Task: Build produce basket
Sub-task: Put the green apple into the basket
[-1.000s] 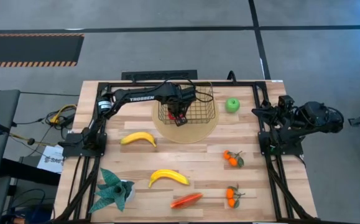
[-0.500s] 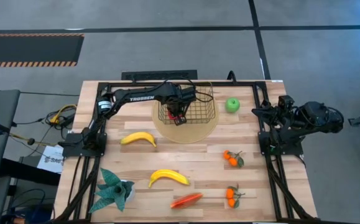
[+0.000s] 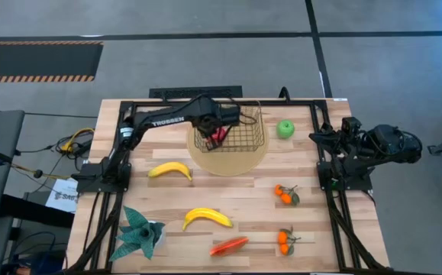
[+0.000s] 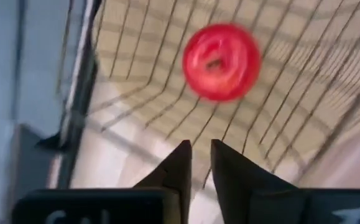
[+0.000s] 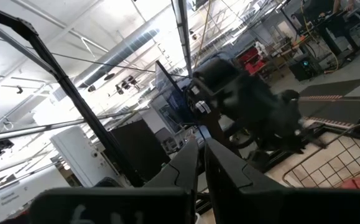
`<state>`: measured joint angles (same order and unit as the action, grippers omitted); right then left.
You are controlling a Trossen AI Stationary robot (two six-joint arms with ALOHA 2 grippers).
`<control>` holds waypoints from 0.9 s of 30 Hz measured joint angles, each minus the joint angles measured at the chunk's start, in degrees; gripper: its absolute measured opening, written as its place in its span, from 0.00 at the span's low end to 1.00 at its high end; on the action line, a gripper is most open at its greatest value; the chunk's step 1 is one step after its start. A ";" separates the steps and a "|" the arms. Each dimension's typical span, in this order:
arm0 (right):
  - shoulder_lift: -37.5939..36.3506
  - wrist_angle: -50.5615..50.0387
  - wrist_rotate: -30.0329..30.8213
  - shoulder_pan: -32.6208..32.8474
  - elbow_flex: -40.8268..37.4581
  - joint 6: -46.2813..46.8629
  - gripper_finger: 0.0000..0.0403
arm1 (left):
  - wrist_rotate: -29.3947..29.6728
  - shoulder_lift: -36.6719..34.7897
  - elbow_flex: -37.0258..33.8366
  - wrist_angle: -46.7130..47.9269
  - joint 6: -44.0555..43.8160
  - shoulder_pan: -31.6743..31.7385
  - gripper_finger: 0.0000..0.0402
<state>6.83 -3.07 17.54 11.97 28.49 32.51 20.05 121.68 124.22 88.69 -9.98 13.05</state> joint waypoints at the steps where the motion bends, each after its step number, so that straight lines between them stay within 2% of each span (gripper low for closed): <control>1: 0.00 0.00 -0.02 0.02 0.00 0.00 0.13 | 1.02 -0.26 0.11 1.46 -0.87 -0.82 0.09; 4: 0.02 -0.02 -0.66 0.00 0.00 -0.02 0.13 | 2.24 -1.95 -0.78 1.19 -1.92 -3.89 0.02; 8: 0.02 -0.04 -0.99 0.02 0.00 -0.02 0.13 | 3.83 -4.36 -3.32 1.26 -4.36 -7.77 0.01; 12: 0.02 0.00 -1.16 0.00 0.00 -0.04 0.13 | 3.52 -9.12 -10.18 1.23 -6.82 -9.28 0.00; 17: 0.02 -0.01 -1.94 0.00 0.00 -0.20 0.13 | 2.48 -19.63 -26.47 -4.20 -13.09 -8.77 0.00; 23: 0.02 -0.28 -2.45 0.00 0.00 -0.22 0.13 | -3.80 -35.82 -50.22 -25.61 -20.34 -7.26 0.00; 27: 0.63 -3.20 -1.67 0.00 0.00 -0.20 0.12 | -4.77 -44.65 -61.89 -35.98 -26.12 -6.98 0.00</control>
<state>7.46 -6.28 15.88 11.97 28.49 32.32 15.28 77.03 62.33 52.71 -36.10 6.07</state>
